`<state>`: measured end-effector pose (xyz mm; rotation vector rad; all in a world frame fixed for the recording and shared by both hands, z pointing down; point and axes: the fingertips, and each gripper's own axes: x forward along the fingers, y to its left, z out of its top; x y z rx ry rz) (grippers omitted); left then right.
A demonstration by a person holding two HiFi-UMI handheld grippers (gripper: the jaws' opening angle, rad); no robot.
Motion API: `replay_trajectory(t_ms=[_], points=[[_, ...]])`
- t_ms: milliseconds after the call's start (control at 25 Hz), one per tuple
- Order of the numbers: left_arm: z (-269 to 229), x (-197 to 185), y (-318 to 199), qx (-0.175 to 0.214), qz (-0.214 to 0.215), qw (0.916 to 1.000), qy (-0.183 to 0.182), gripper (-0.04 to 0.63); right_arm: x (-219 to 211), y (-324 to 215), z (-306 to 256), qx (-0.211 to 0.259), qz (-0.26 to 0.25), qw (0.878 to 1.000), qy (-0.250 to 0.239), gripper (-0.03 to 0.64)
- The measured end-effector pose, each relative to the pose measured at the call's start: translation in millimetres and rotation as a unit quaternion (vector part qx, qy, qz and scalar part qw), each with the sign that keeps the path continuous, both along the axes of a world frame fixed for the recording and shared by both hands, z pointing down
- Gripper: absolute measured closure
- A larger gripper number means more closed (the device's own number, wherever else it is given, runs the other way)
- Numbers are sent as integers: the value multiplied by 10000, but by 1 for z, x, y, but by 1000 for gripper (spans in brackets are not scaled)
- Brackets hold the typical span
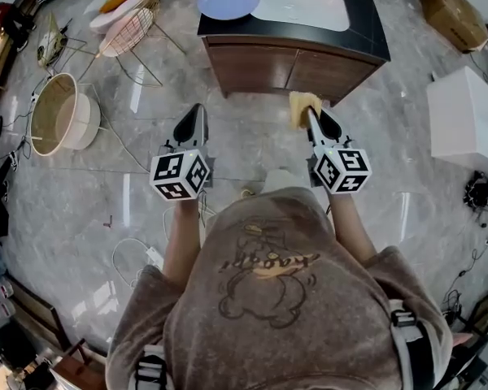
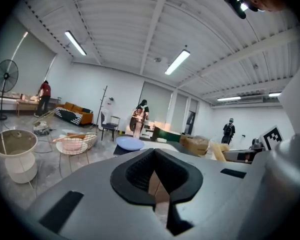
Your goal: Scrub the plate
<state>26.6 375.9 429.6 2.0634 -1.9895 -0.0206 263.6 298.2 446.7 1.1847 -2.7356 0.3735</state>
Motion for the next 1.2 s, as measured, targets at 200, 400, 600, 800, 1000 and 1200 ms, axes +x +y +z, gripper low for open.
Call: replay_trajectory(t_ms=[200,400,600,800,1000,1200], points=[[5,-6,-14,-3,138,9999,-6,577,-10,-10,5,-40,66,10000,-7,566],[8,-20,-39,0,140,9999,-1,577,-26,-33,6,-45,84,10000,-11,566],[12,-36,-74,-42,141,9999,-75,577,-48,-71,14,-104,44,9999,-75,566],[13,-56,-113,-47,144,9998,-109,577,-79,-114,17,-124,-108,9998,-60,566],[14,-75,-167,-65,69,9999,-65,577,-105,-169,19,-189,-252,9995,-26,566],[6,-97,-227,-118,-16,9999,-51,577,-131,-233,11,-247,-365,9990,-34,566]])
